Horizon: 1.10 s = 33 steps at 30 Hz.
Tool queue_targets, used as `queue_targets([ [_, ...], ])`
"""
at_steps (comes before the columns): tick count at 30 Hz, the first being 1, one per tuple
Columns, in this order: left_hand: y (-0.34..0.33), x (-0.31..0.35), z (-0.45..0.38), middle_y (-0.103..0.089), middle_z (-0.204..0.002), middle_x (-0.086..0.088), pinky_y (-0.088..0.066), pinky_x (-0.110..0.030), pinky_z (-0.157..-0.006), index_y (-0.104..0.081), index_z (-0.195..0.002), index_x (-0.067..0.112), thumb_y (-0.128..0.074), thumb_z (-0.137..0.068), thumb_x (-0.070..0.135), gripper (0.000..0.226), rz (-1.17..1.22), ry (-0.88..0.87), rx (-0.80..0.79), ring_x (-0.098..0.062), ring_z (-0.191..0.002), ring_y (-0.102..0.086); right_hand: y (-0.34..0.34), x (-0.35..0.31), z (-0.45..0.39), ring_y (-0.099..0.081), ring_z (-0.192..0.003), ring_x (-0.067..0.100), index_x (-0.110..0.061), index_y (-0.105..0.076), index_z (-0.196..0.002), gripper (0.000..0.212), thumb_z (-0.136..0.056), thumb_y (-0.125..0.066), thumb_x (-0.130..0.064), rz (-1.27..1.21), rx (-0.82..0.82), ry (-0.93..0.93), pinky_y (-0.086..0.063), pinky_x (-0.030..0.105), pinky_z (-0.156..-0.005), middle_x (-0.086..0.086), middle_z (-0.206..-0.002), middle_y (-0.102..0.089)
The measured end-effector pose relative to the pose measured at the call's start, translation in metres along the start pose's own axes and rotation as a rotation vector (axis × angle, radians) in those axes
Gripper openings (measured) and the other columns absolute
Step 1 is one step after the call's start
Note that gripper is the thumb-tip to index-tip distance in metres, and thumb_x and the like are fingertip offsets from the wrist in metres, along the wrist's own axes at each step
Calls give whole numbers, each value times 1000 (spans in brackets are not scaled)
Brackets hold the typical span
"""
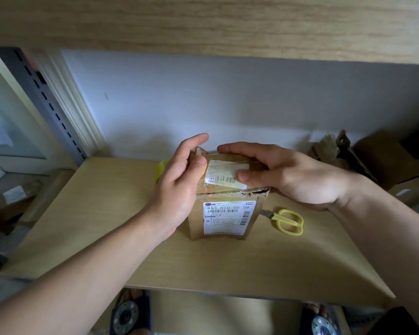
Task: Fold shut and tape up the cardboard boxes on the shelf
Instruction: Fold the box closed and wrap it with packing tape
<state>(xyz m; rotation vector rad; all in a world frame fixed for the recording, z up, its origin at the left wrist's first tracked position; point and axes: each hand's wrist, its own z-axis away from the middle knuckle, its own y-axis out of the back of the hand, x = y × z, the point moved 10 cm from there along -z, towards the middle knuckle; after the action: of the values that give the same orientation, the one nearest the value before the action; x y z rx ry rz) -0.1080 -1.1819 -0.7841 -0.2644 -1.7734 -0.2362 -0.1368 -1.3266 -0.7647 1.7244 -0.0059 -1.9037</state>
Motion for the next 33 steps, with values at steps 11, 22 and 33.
queue_targets([
  [11,4,2,-1,-49,-90,5,-38,-7,-82,-61,-134,22,-51,-100,17,36,19,-9,79,0,-83,-47,-5,-10,0,-61,-110,7,-37,-60,-127,46,-87,-72,-56,299,406,77,-51,36,-100,-8,-118,-60],
  [22,5,2,0,-53,-86,13,-40,-10,-80,-64,-130,27,-49,-91,29,41,18,3,119,0,-83,-49,-10,-13,10,-46,-131,1,-30,-51,-146,69,-85,-73,-57,358,390,106,-37,23,-115,-12,-134,-46],
  [33,5,-1,0,-52,-84,21,-38,-13,-86,-64,-131,30,-50,-92,34,41,6,19,96,-1,-88,-49,-8,-7,5,-56,-127,3,-26,-44,-152,74,-86,-76,-20,107,83,88,-47,24,-109,-4,-145,-48],
])
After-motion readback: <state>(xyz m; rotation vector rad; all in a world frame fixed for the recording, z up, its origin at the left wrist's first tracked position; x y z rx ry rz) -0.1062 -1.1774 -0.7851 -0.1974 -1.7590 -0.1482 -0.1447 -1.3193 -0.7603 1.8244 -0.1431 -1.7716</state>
